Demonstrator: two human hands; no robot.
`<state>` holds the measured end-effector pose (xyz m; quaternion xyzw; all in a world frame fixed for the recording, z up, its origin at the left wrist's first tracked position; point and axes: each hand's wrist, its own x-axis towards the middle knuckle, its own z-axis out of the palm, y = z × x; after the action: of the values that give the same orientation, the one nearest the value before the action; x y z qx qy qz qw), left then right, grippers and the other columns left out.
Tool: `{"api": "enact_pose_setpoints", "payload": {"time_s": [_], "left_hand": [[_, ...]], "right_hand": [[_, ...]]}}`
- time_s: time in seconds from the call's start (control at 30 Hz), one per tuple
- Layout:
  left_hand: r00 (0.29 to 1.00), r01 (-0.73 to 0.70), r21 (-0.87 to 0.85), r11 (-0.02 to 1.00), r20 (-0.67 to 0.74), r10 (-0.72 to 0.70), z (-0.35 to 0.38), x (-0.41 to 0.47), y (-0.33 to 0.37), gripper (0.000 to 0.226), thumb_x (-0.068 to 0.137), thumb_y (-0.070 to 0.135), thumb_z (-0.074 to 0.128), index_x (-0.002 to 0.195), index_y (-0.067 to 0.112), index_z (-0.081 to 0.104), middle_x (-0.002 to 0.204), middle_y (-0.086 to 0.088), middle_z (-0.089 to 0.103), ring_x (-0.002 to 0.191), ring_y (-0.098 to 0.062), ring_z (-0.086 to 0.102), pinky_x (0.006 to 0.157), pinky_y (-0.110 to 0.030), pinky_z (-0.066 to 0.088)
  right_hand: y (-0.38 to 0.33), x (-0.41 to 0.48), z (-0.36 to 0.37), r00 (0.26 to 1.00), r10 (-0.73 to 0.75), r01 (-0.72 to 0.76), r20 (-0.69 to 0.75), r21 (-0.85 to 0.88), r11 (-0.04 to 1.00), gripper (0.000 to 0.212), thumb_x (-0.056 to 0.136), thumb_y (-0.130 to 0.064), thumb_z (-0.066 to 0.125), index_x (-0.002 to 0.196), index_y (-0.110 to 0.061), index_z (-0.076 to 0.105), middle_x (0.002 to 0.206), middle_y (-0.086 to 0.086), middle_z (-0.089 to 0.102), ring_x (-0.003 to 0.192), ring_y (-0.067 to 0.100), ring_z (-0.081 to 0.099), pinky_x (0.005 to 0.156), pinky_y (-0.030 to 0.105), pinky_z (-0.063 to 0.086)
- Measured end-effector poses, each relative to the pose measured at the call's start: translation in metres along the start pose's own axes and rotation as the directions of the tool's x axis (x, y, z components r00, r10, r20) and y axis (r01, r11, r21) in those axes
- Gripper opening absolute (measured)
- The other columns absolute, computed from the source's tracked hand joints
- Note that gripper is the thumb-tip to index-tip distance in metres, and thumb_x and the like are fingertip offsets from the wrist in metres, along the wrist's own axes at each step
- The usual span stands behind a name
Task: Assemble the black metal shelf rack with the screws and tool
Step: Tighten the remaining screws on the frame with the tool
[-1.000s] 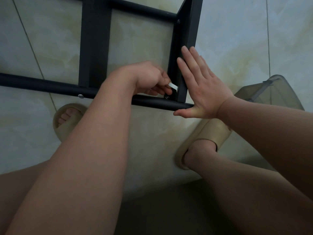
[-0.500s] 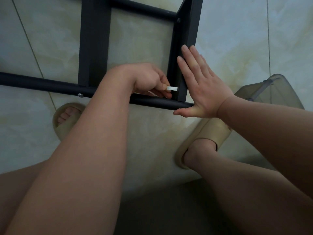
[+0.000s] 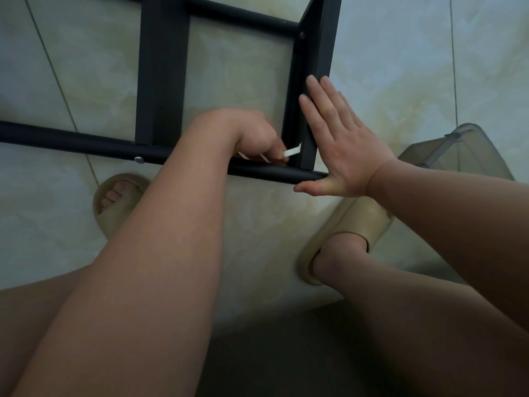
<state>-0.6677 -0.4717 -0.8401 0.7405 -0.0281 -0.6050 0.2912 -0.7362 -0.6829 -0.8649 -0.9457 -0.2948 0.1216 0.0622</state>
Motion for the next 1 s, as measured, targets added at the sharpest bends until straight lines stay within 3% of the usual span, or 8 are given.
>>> {"api": "enact_pose_setpoints", "payload": {"time_s": [0.07, 0.2, 0.3, 0.37, 0.57, 0.7, 0.83, 1.0], "left_hand": [[0.995, 0.092, 0.062, 0.994, -0.040, -0.089, -0.005, -0.005, 0.000, 0.015, 0.095, 0.022, 0.064, 0.101, 0.016, 0.076, 0.108, -0.003, 0.073, 0.099, -0.025, 0.066, 0.099, -0.042, 0.050], [0.966, 0.242, 0.067, 0.968, -0.105, -0.234, -0.021, -0.025, 0.003, 0.022, 0.104, 0.020, 0.048, 0.105, 0.015, 0.070, 0.101, 0.008, 0.071, 0.075, -0.013, 0.056, 0.066, -0.027, 0.043], [0.954, 0.257, 0.061, 0.964, -0.177, -0.243, -0.032, -0.040, 0.013, 0.025, 0.106, 0.019, 0.041, 0.116, 0.014, 0.064, 0.110, 0.005, 0.073, 0.091, -0.016, 0.063, 0.079, -0.033, 0.046], [0.954, 0.254, 0.100, 0.962, -0.193, -0.231, -0.039, -0.049, 0.022, 0.024, 0.106, 0.020, 0.040, 0.115, 0.015, 0.062, 0.109, 0.004, 0.074, 0.097, -0.018, 0.064, 0.078, -0.033, 0.048], [0.966, 0.165, 0.294, 0.941, -0.239, -0.095, -0.066, -0.077, 0.044, 0.026, 0.105, 0.018, 0.040, 0.113, 0.013, 0.064, 0.104, 0.004, 0.074, 0.103, -0.017, 0.070, 0.082, -0.037, 0.054], [0.921, 0.094, 0.405, 0.910, -0.381, 0.075, -0.096, -0.090, 0.046, 0.021, 0.097, 0.014, 0.056, 0.112, 0.008, 0.070, 0.103, -0.003, 0.074, 0.092, -0.020, 0.072, 0.086, -0.034, 0.058], [0.879, 0.020, 0.470, 0.882, -0.429, 0.208, -0.112, -0.098, 0.022, 0.018, 0.096, 0.014, 0.059, 0.109, 0.011, 0.071, 0.096, -0.001, 0.072, 0.084, -0.016, 0.067, 0.068, -0.029, 0.052], [0.776, 0.073, 0.347, 0.935, -0.609, 0.165, -0.121, -0.089, -0.033, 0.013, 0.099, 0.018, 0.051, 0.102, 0.020, 0.064, 0.112, 0.000, 0.058, 0.095, -0.022, 0.058, 0.076, -0.031, 0.044]], "right_hand": [[-0.002, 0.000, -0.004, 1.000, 0.003, -0.003, 0.021, -0.004, 1.000, 0.123, 0.084, -0.091, 0.033, 0.160, 0.001, 0.005, 0.168, 0.023, 0.000, 0.156, 0.039, -0.004, 0.127, 0.055, 0.009], [-0.005, 0.002, -0.019, 0.994, 0.032, -0.024, 0.103, -0.075, 0.997, 0.123, 0.082, -0.092, 0.026, 0.161, -0.002, 0.000, 0.169, 0.018, -0.006, 0.157, 0.034, -0.008, 0.127, 0.053, 0.005], [-0.003, 0.007, -0.039, 0.979, 0.068, -0.037, 0.194, -0.162, 0.986, 0.124, 0.077, -0.093, 0.017, 0.162, -0.004, -0.003, 0.169, 0.016, -0.012, 0.157, 0.030, -0.010, 0.127, 0.052, -0.002], [-0.001, 0.013, -0.052, 0.965, 0.104, -0.048, 0.240, -0.228, 0.973, 0.125, 0.075, -0.094, 0.012, 0.161, -0.005, -0.005, 0.169, 0.014, -0.015, 0.157, 0.028, -0.010, 0.126, 0.051, -0.007], [-0.007, 0.021, -0.067, 0.926, 0.224, -0.133, 0.304, -0.292, 0.947, 0.106, 0.090, -0.075, 0.037, 0.162, -0.008, -0.001, 0.169, 0.010, -0.016, 0.158, 0.023, -0.008, 0.124, 0.051, -0.008], [-0.027, 0.040, -0.067, 0.936, 0.205, -0.143, 0.286, -0.223, 0.964, 0.095, 0.094, -0.062, 0.053, 0.162, -0.013, 0.007, 0.171, 0.008, -0.004, 0.158, 0.023, -0.002, 0.125, 0.049, -0.005], [-0.060, 0.068, -0.065, 0.978, 0.117, -0.112, 0.175, -0.036, 0.993, 0.080, 0.096, -0.055, 0.055, 0.159, -0.017, 0.023, 0.166, 0.005, 0.024, 0.155, 0.023, 0.017, 0.126, 0.046, 0.002], [-0.098, 0.101, -0.049, 0.973, 0.061, -0.085, 0.223, 0.099, 0.991, 0.060, 0.099, -0.056, 0.050, 0.148, -0.022, 0.042, 0.141, 0.001, 0.056, 0.131, 0.025, 0.050, 0.119, 0.040, 0.023]]}}
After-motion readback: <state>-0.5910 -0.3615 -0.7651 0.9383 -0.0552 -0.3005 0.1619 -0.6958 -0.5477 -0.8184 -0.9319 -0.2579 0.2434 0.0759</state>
